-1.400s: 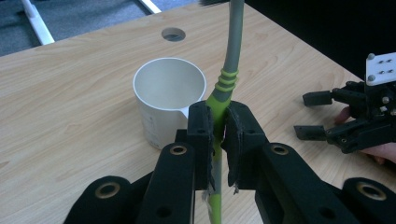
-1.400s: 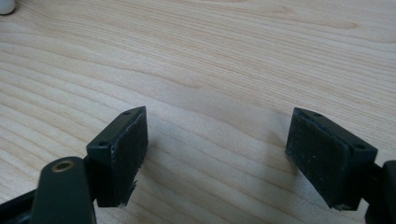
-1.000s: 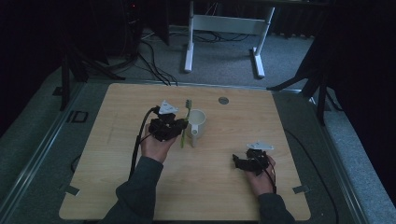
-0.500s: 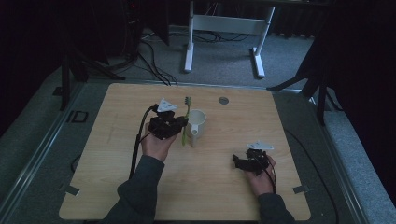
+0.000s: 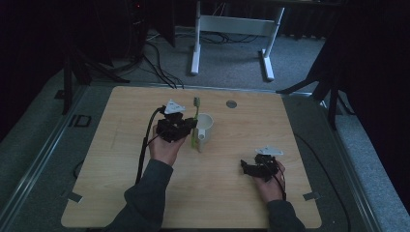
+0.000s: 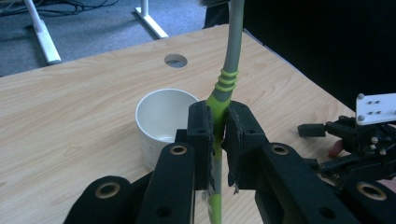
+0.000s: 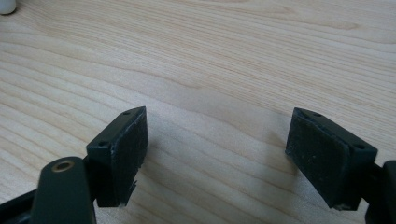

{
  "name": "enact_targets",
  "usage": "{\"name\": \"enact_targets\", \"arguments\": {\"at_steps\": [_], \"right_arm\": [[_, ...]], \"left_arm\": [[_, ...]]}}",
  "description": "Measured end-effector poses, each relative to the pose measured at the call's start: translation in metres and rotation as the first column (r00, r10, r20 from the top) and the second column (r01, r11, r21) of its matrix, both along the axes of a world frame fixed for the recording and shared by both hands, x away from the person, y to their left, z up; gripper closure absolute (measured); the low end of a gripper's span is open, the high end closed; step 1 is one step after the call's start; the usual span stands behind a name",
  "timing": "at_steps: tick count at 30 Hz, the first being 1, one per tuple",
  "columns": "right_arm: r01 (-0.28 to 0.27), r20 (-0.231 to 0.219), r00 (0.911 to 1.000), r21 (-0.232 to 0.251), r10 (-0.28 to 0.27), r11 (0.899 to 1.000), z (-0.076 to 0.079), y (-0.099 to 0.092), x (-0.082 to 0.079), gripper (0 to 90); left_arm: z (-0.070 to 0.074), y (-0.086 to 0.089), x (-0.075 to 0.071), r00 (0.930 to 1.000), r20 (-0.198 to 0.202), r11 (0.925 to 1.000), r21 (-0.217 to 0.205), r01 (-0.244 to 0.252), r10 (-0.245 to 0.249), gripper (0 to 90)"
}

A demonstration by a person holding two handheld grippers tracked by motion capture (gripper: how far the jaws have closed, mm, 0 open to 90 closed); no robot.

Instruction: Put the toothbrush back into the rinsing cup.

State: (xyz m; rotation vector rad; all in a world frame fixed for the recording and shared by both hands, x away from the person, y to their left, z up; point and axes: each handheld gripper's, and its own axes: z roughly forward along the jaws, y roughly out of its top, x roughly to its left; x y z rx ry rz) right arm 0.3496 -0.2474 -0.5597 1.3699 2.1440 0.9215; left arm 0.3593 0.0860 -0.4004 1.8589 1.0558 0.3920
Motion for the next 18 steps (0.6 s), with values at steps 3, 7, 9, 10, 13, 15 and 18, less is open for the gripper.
{"name": "enact_targets", "arguments": {"at_steps": [3,7,9,10,13,15,18], "right_arm": [[0.000,-0.001,1.0000,-0.001,0.000,1.000,0.0001,0.0000,0.0000,20.4],[0.000,0.000,1.0000,0.000,0.000,1.000,0.0000,0.0000,0.0000,20.4],[0.000,0.000,1.0000,0.000,0.000,1.000,0.0000,0.0000,0.0000,20.4],[0.000,0.000,1.0000,0.000,0.000,1.000,0.0000,0.0000,0.0000,20.4],[0.000,0.000,1.0000,0.000,0.000,1.000,0.0000,0.0001,0.0000,20.4],[-0.001,-0.001,1.0000,0.000,0.001,1.000,0.0000,0.0000,0.0000,20.4],[-0.001,0.000,1.0000,0.000,0.001,1.000,0.0000,0.0000,0.0000,20.4]], "left_arm": [[0.0027,-0.0004,0.0003,0.9999,0.011,0.9999,-0.010,-0.004,0.004,81.0],[0.0041,-0.0003,0.0020,0.9996,0.021,0.9996,-0.022,-0.017,0.017,81.0],[0.0044,-0.0009,0.0028,0.9994,0.023,0.9992,-0.033,-0.025,0.025,81.0],[0.0048,-0.0010,0.0031,0.9993,0.025,0.9991,-0.034,-0.025,0.026,81.0],[0.0065,-0.0019,0.0038,0.9990,0.032,0.9987,-0.040,-0.031,0.032,81.0],[0.0078,-0.0024,0.0044,0.9987,0.037,0.9983,-0.047,-0.034,0.036,81.0],[0.0098,-0.0044,0.0054,0.9981,0.044,0.9979,-0.051,-0.040,0.042,80.9]]}}
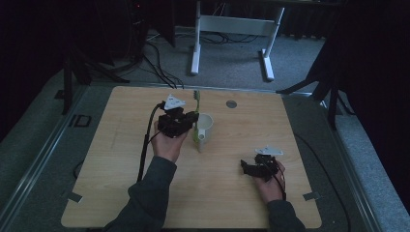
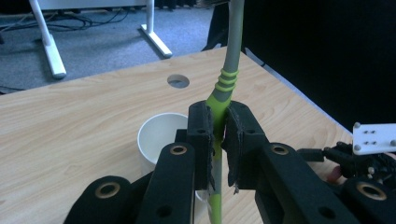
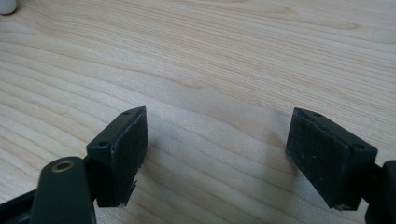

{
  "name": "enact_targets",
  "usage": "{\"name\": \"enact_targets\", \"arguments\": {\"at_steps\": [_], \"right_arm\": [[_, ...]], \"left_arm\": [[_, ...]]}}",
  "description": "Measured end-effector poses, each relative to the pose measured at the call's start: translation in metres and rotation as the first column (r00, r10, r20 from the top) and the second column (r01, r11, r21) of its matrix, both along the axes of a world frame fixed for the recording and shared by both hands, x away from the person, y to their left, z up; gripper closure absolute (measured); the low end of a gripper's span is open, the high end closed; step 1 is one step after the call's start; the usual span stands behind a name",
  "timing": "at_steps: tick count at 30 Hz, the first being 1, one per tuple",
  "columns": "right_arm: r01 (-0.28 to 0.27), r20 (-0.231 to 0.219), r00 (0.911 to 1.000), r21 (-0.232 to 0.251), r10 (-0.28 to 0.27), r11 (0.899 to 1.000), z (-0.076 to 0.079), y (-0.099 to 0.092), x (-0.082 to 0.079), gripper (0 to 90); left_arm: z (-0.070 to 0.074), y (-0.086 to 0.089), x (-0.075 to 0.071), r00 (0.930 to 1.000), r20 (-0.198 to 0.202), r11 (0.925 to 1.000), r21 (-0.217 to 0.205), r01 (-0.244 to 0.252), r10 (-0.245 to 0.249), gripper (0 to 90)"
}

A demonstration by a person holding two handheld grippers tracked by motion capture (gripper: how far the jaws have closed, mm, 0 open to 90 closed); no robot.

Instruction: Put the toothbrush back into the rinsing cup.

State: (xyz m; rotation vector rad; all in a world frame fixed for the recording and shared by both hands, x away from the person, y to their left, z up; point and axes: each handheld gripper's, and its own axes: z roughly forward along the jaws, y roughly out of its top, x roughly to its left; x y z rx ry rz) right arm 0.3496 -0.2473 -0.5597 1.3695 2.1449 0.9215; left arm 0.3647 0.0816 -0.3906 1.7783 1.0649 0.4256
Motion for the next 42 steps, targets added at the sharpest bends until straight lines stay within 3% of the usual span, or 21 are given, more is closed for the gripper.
{"name": "enact_targets", "arguments": {"at_steps": [7,12,17,30,42], "right_arm": [[-0.001,0.000,1.0000,0.000,0.001,1.000,0.000,0.000,0.000,20.4],[-0.001,0.000,1.0000,0.000,0.001,1.000,0.000,0.000,0.000,20.4],[-0.002,0.000,1.0000,0.000,0.002,1.000,0.000,0.000,0.000,20.4],[-0.004,-0.001,1.0000,0.000,0.004,1.000,0.000,0.000,0.000,20.3],[-0.005,-0.001,1.0000,0.001,0.005,1.000,0.000,0.000,0.000,20.4]], "left_arm": [[0.000,-0.004,0.004,0.9999,0.016,1.0000,-0.004,-0.007,0.007,81.0],[-0.003,-0.009,0.005,0.9982,0.058,0.9999,-0.004,0.017,-0.016,81.0],[-0.005,-0.011,0.006,0.9978,0.062,0.9997,-0.008,0.021,-0.020,81.0],[-0.006,-0.015,0.003,0.9877,0.144,0.9980,0.021,0.059,-0.061,80.9],[-0.010,-0.019,0.003,0.9848,0.159,0.9964,0.056,0.063,-0.071,80.9]]}}
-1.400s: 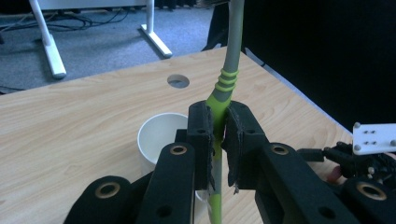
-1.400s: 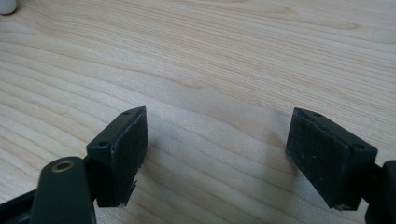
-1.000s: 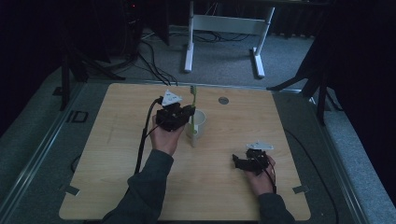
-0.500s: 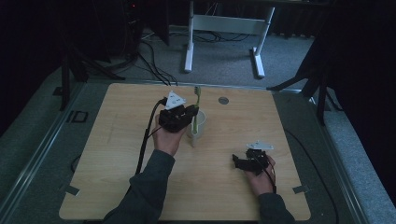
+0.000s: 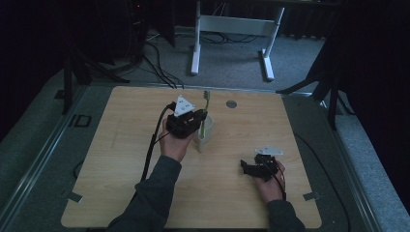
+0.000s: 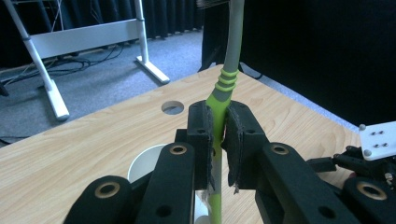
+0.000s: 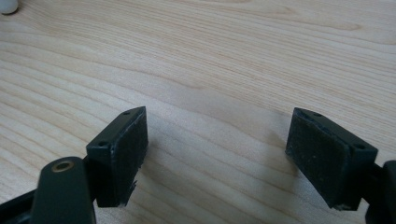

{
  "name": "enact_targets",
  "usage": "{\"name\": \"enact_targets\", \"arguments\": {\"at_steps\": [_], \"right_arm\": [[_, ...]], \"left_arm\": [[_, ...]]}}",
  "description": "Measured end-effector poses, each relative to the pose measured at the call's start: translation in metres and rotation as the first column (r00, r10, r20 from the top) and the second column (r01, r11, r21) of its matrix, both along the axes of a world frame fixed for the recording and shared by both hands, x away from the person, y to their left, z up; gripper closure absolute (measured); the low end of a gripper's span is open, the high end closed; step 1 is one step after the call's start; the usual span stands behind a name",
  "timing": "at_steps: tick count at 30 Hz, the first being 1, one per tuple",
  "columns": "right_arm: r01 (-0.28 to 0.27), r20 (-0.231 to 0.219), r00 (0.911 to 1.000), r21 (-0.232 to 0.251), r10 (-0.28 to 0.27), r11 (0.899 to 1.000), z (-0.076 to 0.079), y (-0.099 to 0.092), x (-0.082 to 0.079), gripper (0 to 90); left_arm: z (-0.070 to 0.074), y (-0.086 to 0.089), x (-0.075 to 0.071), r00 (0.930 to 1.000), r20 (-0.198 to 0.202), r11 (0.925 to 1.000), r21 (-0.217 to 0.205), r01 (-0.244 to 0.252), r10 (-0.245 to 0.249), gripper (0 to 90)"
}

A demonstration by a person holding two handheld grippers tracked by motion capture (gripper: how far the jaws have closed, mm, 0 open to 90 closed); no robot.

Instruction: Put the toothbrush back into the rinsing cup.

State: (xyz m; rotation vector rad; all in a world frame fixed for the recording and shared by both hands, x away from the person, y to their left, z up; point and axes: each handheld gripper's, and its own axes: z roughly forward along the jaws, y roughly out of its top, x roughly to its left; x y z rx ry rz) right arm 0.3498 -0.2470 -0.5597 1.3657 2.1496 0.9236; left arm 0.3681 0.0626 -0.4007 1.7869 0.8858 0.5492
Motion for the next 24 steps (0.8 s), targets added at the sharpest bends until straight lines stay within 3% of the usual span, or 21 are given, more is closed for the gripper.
{"name": "enact_targets", "arguments": {"at_steps": [24], "right_arm": [[0.000,0.001,1.0000,0.000,0.000,1.000,0.000,0.000,0.000,20.4]], "left_arm": [[-0.015,0.001,0.002,1.0000,0.008,1.0000,0.009,0.004,-0.004,80.7]]}}
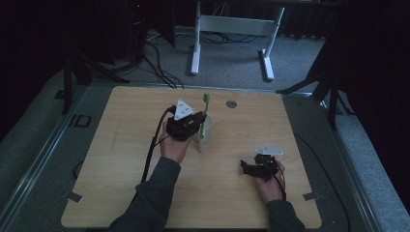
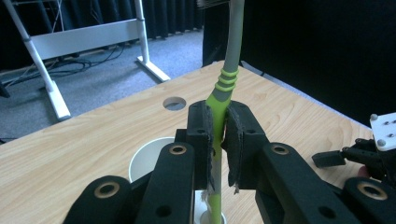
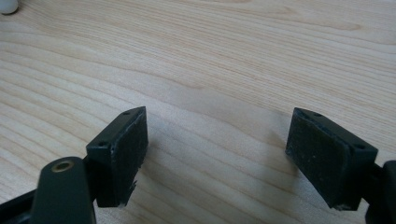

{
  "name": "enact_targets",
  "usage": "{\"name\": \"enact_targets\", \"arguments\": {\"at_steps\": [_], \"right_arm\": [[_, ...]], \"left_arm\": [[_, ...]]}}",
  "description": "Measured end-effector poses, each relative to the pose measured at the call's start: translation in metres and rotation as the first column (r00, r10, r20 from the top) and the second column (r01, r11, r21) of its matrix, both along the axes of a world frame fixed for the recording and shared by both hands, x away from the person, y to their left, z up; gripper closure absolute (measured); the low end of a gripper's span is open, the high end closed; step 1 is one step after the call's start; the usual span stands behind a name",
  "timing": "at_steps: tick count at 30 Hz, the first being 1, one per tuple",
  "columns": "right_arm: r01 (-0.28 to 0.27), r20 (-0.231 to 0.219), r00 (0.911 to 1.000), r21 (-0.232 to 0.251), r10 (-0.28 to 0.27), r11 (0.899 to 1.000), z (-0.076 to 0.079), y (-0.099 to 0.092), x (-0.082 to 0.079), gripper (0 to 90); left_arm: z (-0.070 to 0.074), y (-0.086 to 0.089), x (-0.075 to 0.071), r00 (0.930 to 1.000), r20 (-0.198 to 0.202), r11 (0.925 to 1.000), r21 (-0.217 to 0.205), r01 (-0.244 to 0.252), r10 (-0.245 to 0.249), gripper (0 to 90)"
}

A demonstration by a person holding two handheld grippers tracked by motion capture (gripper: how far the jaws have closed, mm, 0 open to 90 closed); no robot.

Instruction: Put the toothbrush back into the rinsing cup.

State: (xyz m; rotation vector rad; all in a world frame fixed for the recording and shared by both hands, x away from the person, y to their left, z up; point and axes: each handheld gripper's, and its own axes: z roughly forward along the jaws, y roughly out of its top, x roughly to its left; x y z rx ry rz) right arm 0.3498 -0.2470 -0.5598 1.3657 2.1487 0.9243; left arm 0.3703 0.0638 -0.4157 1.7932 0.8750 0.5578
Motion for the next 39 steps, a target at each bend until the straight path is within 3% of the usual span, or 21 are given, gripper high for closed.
{"name": "enact_targets", "arguments": {"at_steps": [39], "right_arm": [[0.000,0.000,1.0000,0.000,0.000,1.000,0.000,0.000,0.000,20.3]], "left_arm": [[-0.020,-0.003,0.000,0.9990,-0.044,0.9995,0.030,0.008,-0.007,80.2]]}}
